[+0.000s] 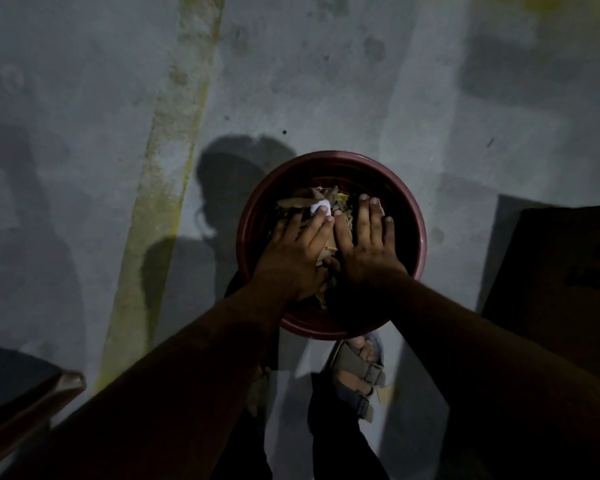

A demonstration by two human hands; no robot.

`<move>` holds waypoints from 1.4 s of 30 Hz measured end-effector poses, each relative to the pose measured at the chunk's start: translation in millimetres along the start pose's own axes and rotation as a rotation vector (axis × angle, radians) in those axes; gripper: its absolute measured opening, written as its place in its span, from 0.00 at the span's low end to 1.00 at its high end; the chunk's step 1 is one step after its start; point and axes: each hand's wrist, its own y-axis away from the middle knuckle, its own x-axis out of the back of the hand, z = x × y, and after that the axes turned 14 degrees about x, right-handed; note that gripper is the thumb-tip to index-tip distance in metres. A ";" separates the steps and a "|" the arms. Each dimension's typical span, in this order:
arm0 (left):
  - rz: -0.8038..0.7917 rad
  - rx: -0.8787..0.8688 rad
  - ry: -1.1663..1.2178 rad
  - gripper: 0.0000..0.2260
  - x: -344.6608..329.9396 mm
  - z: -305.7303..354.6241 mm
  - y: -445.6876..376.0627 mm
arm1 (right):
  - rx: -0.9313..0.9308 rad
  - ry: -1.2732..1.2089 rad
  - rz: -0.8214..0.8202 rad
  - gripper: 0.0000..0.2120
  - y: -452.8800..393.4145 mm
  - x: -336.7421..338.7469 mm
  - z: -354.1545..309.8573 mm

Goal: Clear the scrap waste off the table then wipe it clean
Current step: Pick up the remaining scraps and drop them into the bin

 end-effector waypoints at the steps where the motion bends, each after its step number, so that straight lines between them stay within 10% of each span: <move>1: 0.006 0.001 -0.006 0.35 1.7 -0.3 0.2 | 0.006 -0.030 0.007 0.39 0.6 3.6 -0.2; 17: 0.122 0.064 -0.022 0.34 251.3 39.5 143.2 | -0.116 -0.310 0.204 0.34 190.6 219.8 -92.1; 28: 0.265 -0.338 -0.102 0.31 511.2 157.7 314.3 | -0.437 -0.306 0.631 0.28 464.9 394.6 -195.3; 42: 0.199 -1.011 -0.171 0.30 485.3 434.8 483.1 | -1.136 -0.402 0.946 0.30 776.6 282.3 -205.6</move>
